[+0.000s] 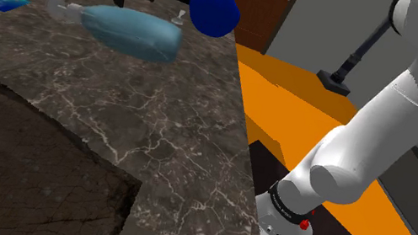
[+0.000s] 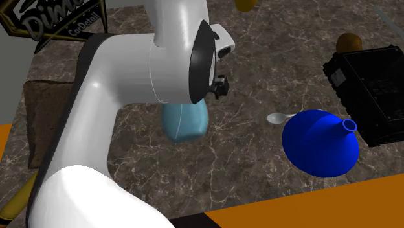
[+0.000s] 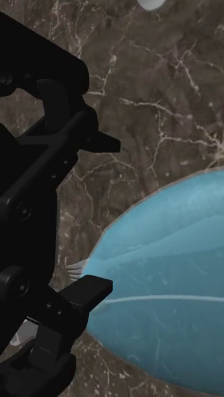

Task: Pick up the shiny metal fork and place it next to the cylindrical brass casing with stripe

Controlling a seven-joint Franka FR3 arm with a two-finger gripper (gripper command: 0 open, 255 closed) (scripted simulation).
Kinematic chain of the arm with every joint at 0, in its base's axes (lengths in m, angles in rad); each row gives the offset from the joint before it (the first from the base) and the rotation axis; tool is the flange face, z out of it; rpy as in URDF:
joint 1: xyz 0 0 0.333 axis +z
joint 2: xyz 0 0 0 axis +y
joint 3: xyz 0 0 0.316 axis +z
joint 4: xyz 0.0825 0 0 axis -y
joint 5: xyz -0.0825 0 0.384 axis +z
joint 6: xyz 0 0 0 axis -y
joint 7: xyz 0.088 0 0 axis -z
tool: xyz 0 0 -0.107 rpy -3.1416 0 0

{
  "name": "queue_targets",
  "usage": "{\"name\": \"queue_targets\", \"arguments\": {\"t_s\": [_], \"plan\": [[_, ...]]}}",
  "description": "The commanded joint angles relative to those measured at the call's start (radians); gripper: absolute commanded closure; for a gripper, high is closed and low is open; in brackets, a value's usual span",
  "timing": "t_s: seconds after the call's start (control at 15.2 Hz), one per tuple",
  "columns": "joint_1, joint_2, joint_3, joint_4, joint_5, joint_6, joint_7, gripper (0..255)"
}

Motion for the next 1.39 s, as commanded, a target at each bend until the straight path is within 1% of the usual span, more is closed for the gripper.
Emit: {"name": "queue_targets", "arguments": {"t_s": [0.0, 0.2, 0.26, 0.73, 1.25, 1.32], "plan": [[0.028, 0.108, 0.029, 0.059, -0.039, -0.005, 0.023, 0], [0.074, 0.222, 0.053, 0.176, -0.1, -0.026, 0.042, 0], [0.076, 0.222, 0.052, 0.176, -0.1, -0.027, 0.042, 0], [0.069, 0.232, 0.044, 0.089, -0.107, 0.07, 0.049, 0], [0.069, 0.232, 0.043, 0.09, -0.107, 0.07, 0.049, 0], [0.068, 0.23, 0.043, 0.091, -0.106, 0.067, 0.047, 255]]}}
